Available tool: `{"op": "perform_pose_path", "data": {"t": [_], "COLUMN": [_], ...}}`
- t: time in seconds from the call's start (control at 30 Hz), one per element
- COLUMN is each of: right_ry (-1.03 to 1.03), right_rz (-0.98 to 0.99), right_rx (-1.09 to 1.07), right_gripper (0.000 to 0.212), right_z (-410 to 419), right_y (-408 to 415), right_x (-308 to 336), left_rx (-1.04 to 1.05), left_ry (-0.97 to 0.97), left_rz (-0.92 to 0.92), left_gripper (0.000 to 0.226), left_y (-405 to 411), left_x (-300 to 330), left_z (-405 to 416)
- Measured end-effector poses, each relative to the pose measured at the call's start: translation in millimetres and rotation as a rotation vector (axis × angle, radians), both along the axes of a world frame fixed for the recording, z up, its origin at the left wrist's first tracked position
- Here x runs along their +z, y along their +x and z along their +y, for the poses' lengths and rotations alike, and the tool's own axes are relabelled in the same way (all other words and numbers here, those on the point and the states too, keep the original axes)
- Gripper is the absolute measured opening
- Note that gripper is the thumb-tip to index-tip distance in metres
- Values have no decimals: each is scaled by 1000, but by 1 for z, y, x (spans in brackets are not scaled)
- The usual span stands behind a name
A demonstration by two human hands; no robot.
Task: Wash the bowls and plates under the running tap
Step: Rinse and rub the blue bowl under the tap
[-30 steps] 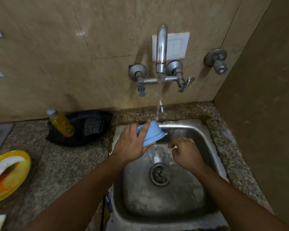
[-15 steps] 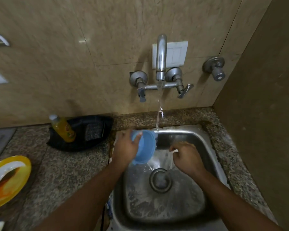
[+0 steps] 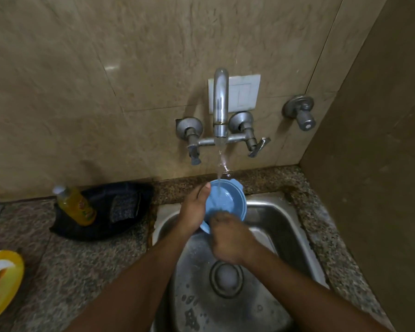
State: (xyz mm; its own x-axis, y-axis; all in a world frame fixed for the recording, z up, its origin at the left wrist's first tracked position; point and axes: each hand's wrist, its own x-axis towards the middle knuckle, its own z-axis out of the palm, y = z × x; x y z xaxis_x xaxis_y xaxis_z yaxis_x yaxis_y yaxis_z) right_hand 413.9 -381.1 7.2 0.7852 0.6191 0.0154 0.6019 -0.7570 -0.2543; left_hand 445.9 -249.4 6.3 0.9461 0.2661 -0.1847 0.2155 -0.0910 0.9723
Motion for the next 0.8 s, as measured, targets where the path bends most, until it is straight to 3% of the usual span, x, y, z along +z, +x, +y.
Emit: {"op": "perform_pose_path", "data": {"t": [0.1, 0.2, 0.27, 0.33, 0.43, 0.57, 0.63, 0.73, 0.8], "right_ry": [201, 148, -11, -140, -252, -110, -58, 27, 173], "right_rz": [251, 57, -155, -249, -205, 14, -6, 21, 103], "right_rx": [-49, 99, 209, 180, -5, -12, -33, -114, -157], "right_gripper": [47, 55, 47, 43, 28, 23, 24, 25, 26], "right_z": [15, -7, -35, -50, -25, 2, 3, 10, 20], "right_y": [-3, -1, 9, 17, 13, 3, 7, 16, 21], "right_x": [-8, -10, -12, -12, -1, 2, 7, 17, 24], "left_rx": [-60, -50, -25, -32, -65, -157, -91, -45, -54], "left_ry": [34, 30, -4, -12, 36, 121, -7, -415, -450], "left_rz": [-47, -75, -78, -81, -92, 30, 54, 120, 143], "left_gripper": [21, 21, 23, 23, 21, 20, 23, 62, 78], "left_y": [4, 5, 2, 3, 13, 22, 19, 6, -9], "left_x": [7, 1, -4, -6, 0, 9, 13, 6, -2], "left_z": [-5, 1, 5, 1, -5, -1, 8, 19, 10]}}
